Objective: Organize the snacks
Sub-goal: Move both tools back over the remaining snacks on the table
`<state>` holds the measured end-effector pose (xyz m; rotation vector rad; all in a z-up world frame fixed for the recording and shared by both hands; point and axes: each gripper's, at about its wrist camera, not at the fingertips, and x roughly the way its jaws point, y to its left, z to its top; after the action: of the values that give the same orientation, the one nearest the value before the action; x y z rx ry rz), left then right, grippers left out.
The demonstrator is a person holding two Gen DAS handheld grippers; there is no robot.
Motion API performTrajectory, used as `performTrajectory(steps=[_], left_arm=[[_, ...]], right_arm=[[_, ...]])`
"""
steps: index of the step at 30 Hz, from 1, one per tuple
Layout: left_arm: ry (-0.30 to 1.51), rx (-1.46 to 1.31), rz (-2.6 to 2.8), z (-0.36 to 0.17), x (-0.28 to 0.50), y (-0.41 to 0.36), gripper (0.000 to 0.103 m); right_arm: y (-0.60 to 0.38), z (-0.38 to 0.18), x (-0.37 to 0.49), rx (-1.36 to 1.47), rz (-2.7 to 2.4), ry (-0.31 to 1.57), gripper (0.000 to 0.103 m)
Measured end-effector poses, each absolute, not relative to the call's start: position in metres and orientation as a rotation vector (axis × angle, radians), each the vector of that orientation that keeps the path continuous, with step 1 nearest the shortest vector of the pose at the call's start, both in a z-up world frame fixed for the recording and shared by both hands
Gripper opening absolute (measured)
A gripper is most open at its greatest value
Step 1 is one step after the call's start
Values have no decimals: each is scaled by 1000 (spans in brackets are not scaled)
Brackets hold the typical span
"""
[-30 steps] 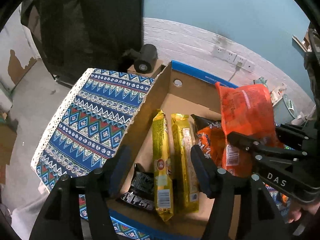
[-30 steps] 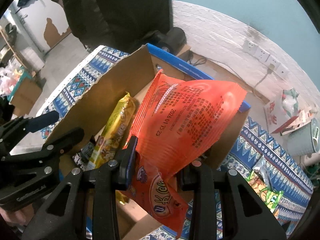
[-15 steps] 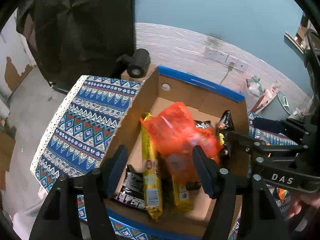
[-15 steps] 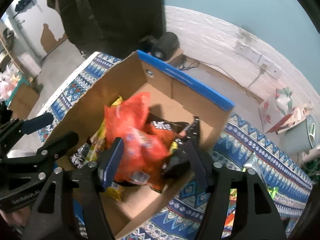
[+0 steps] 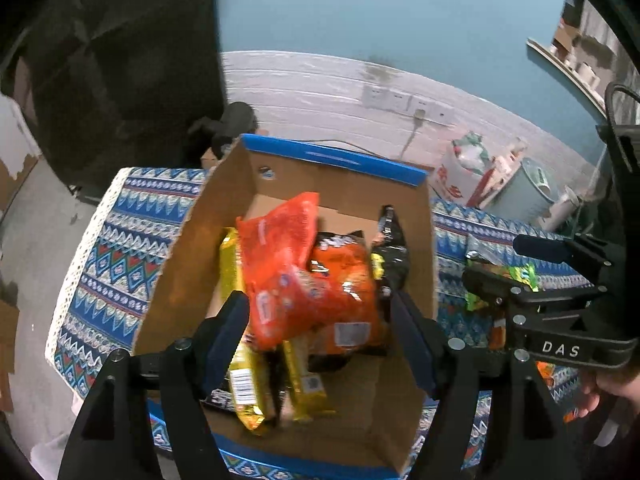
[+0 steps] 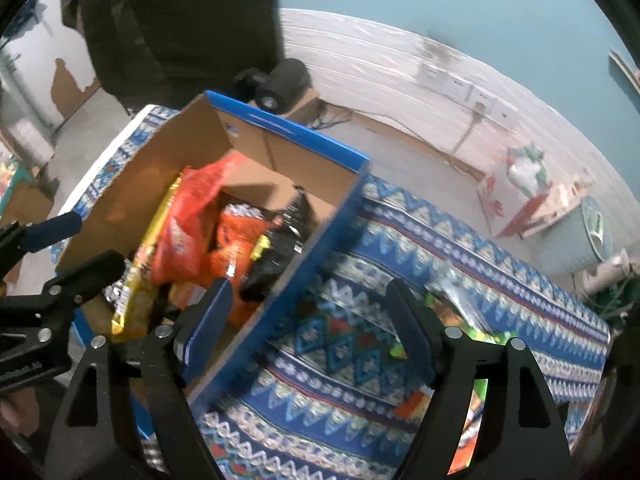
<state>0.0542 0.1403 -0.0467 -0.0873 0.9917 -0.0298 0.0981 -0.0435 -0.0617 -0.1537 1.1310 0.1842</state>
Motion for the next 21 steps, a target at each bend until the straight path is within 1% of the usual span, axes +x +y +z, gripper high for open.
performTrajectory(steps=[3,18,21], left_arm=[[996,-67,-55,-46,54,125,78],[1046,41,-171,-52,52,45,78],[1051,66,-184,-55,51,29,80]], right_arm=[[-61,-61,92,-146,153,1135,78],[-156,-60,48,-99,-13,1155,79],[-173,-63,42,-92,-38,1160,79]])
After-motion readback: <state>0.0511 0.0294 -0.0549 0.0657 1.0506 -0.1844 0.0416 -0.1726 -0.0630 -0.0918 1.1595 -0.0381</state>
